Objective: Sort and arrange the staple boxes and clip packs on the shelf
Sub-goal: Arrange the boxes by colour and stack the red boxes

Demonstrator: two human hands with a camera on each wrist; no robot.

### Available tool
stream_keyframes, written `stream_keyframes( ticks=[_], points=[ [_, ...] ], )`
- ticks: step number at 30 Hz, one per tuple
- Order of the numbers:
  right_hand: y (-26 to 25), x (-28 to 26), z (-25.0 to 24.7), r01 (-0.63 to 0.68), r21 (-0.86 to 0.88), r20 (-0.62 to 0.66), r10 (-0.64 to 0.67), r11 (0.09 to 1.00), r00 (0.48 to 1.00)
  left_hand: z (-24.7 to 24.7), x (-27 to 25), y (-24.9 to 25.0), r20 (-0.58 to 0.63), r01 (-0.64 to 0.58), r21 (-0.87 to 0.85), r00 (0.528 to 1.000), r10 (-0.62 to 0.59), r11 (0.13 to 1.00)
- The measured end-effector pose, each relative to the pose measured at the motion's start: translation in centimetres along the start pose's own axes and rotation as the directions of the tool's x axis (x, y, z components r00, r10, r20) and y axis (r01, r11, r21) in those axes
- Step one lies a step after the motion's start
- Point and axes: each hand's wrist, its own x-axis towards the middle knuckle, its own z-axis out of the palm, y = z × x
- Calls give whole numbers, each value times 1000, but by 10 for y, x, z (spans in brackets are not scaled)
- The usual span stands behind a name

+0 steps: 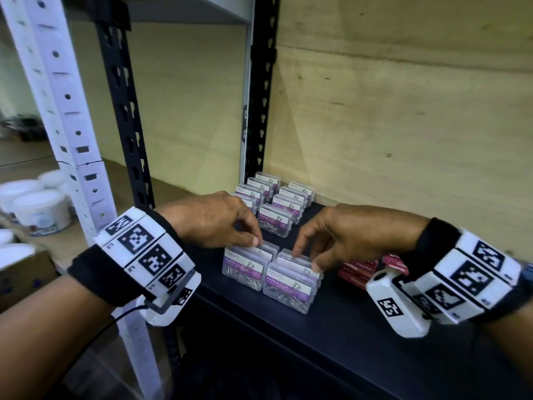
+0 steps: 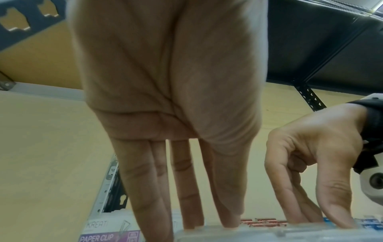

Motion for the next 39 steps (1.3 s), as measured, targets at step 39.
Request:
stream_keyframes(
  ticks=[39],
  points=[
    [14, 119, -41, -187, -227, -139, 158, 956, 977, -32, 102, -55, -138, 181, 191, 978, -156, 965]
  ],
)
